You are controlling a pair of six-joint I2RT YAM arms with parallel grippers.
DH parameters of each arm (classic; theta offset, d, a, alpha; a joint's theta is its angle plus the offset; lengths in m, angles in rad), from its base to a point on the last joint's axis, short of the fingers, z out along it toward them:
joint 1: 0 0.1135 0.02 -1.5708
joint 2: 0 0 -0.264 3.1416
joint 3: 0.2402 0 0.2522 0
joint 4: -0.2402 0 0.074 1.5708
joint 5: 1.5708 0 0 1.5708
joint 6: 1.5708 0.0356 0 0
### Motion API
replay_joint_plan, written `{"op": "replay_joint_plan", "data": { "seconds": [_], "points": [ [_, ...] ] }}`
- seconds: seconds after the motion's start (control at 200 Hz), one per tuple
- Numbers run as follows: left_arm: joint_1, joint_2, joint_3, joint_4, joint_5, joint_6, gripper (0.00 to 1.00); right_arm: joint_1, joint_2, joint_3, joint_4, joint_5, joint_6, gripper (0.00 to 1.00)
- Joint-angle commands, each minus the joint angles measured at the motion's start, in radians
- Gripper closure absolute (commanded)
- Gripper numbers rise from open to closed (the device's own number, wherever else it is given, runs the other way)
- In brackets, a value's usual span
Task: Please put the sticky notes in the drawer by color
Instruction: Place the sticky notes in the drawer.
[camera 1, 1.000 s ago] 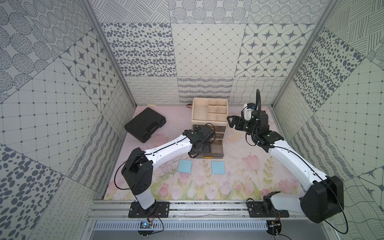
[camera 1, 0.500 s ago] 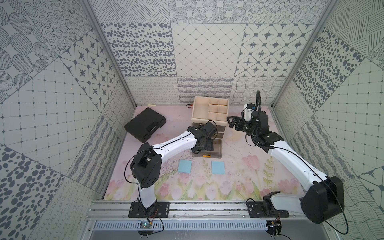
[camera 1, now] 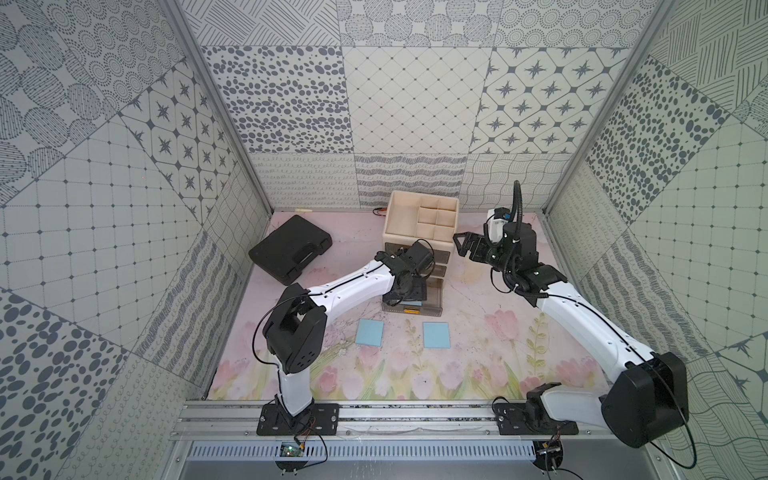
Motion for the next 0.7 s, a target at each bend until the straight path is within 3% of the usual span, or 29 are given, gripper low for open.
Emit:
{"op": "replay_joint_plan", "data": {
  "seconds": [0.0, 0.195, 0.365, 0.55, 0.695],
  "points": [
    [0.008, -0.016, 0.006, 0.001, -0.032, 0.039, 0.16, 0.004, -0.018, -0.012, -0.026, -0.006, -0.009, 0.05],
    [0.013, -0.226, -0.081, -0.087, -0.073, 0.025, 0.04, 0.005, -0.034, -0.002, -0.048, 0.003, -0.020, 0.05],
    [0.020, -0.329, -0.145, -0.283, 0.005, 0.090, 0.00, 0.010, -0.046, 0.010, -0.070, -0.027, -0.017, 0.05],
    [0.020, -0.457, -0.383, -0.238, 0.056, 0.105, 0.00, 0.023, -0.075, 0.002, -0.116, 0.002, -0.039, 0.04],
    [0.019, -0.462, -0.488, -0.184, 0.077, 0.092, 0.00, 0.112, -0.104, 0.023, -0.186, 0.165, -0.115, 0.03]
  ]
}}
